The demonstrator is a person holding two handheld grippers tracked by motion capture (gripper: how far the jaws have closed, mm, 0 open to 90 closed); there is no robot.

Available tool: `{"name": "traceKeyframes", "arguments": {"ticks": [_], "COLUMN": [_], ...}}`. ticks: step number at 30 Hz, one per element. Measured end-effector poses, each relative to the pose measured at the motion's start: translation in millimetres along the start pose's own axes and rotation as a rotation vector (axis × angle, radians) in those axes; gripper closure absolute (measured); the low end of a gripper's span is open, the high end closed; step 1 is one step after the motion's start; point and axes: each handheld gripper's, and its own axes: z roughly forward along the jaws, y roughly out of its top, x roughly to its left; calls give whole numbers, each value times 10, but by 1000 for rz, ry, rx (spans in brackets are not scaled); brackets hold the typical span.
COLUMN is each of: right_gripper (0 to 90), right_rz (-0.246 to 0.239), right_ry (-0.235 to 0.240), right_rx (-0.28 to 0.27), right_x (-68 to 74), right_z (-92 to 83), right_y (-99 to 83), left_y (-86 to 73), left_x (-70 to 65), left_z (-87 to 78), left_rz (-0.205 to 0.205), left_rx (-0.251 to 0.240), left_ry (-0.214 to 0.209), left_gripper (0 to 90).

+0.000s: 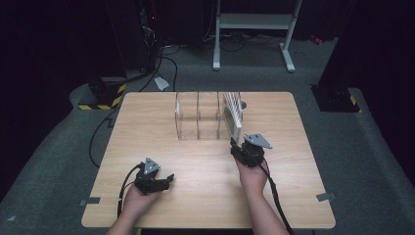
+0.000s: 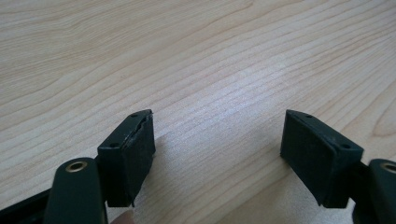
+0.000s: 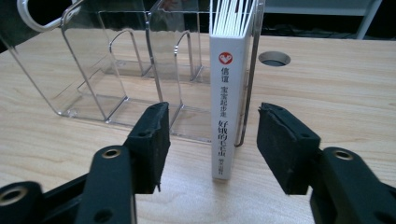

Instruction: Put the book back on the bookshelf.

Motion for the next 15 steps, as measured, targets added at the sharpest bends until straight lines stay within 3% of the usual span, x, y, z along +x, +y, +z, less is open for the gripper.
{"name": "traceKeyframes", "arguments": {"ticks": [6,15], "right_gripper": [351,344], "right_rz": [-7,-12], "right_ry": [26,52], "right_rx": [4,1], "right_x": [-24,-75], "right_z": [-49,-172], "right_y": [-38,-82], "left_y": [1,1], "left_x": [5,3], "left_z": [-3,-2], "left_rz": [8,6], "left_rx": [4,3], "left_ry": [1,0], "left_gripper": [262,262]}}
